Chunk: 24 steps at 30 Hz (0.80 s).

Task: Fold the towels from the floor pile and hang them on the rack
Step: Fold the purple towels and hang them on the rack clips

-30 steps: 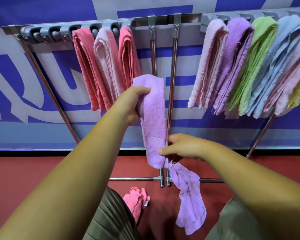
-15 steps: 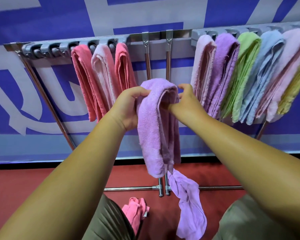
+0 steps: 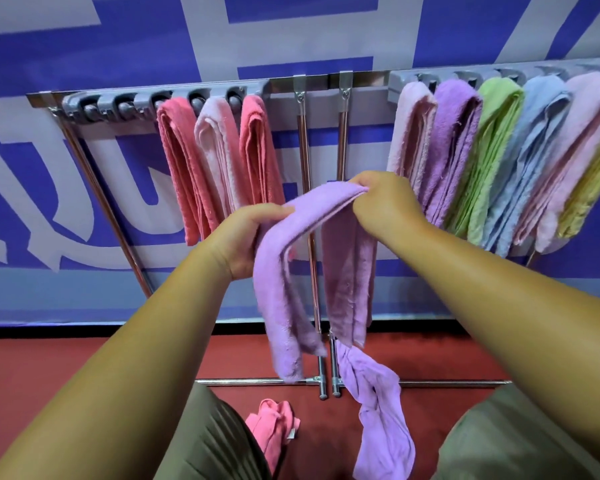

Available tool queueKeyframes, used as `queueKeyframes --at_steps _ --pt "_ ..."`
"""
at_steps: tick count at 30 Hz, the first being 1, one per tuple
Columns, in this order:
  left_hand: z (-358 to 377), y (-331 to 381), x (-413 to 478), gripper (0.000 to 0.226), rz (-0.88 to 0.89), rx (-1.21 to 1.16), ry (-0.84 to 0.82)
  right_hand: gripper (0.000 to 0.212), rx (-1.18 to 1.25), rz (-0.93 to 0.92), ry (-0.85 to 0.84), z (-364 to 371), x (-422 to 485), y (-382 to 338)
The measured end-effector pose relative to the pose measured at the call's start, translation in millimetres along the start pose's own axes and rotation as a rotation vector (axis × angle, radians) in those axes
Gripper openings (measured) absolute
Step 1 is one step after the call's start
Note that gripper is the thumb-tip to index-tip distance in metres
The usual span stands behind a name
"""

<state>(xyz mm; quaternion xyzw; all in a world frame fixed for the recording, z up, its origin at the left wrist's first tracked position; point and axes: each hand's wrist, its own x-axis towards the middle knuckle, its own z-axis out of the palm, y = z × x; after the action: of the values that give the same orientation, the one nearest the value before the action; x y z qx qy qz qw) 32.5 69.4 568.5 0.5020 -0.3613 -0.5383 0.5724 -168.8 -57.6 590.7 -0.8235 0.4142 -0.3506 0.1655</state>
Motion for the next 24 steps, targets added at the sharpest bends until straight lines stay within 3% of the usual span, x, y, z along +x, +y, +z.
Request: queueKeyframes --at_steps 4,7,10,12,15,20,24 --pt "-9.7 -26.3 2.4 0.040 -0.090 0.284 0.040 0.029 -0.007 -0.068 -0.023 -7.3 0.1 -19.2" --pt "-10.7 -38.8 3.4 0.049 -0.067 0.315 0.097 0.024 -0.093 -0.113 -0.055 -5.6 -1.1 -36.2" --pt "-7.1 -42.3 3.3 0.037 0.051 0.470 0.205 0.026 -0.197 -0.166 -0.071 -3.9 -1.4 -51.5" --pt "2.3 -42.2 -0.9 0.025 0.212 0.590 0.365 0.026 -0.249 -0.186 -0.077 -2.2 -0.1 -60.1" --pt "21.1 -40.3 -11.7 0.031 0.444 0.645 0.479 0.028 -0.357 -0.189 -0.114 3.9 5.1 -71.9" --pt "46.1 -39.3 -11.8 0.024 0.527 0.771 0.481 0.022 -0.509 -0.196 -0.123 12.3 10.8 -89.2" --pt "46.0 -34.8 -6.3 0.014 0.539 0.816 0.646 0.017 -0.572 -0.203 -0.133 18.1 13.3 -100.3"
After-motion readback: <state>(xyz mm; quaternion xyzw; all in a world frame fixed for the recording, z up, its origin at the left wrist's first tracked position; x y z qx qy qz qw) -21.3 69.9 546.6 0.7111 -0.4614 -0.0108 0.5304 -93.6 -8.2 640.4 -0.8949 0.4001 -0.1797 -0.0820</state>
